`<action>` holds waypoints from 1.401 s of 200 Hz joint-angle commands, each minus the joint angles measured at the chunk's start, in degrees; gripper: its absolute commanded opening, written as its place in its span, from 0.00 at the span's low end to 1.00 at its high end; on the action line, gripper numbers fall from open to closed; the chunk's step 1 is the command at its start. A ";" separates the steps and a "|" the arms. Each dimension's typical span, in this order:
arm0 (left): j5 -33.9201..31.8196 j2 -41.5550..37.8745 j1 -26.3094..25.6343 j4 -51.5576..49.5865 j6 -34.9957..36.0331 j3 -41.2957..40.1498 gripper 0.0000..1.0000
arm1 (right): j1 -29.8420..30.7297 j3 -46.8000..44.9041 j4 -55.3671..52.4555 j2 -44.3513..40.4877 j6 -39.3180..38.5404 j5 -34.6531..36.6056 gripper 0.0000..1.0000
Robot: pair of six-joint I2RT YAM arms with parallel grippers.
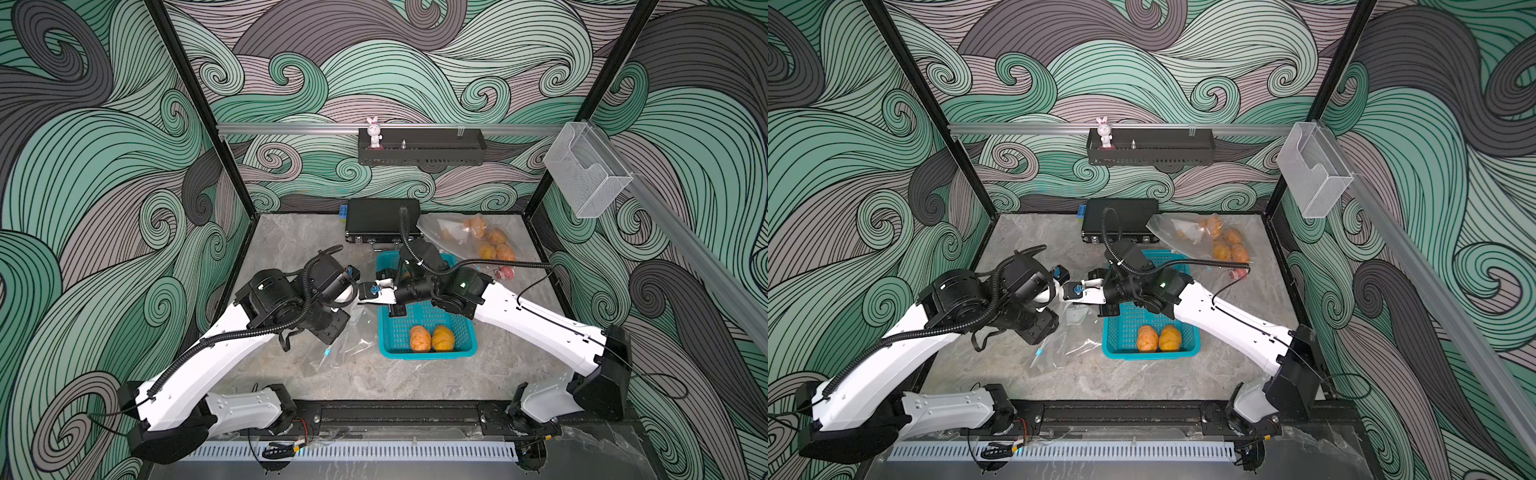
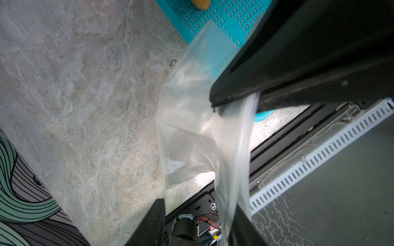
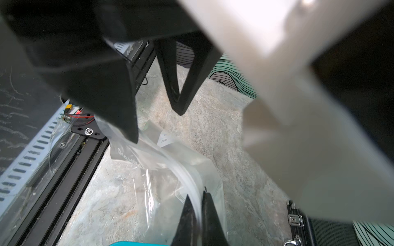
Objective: Put the potatoes into a zipper bag and zip it
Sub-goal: Open the zipper of the food storage bag.
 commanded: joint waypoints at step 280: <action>-5.16 1.47 -0.14 0.33 1.57 10.24 0.00 | -0.11 -14.93 28.99 -10.60 5.65 -14.35 0.84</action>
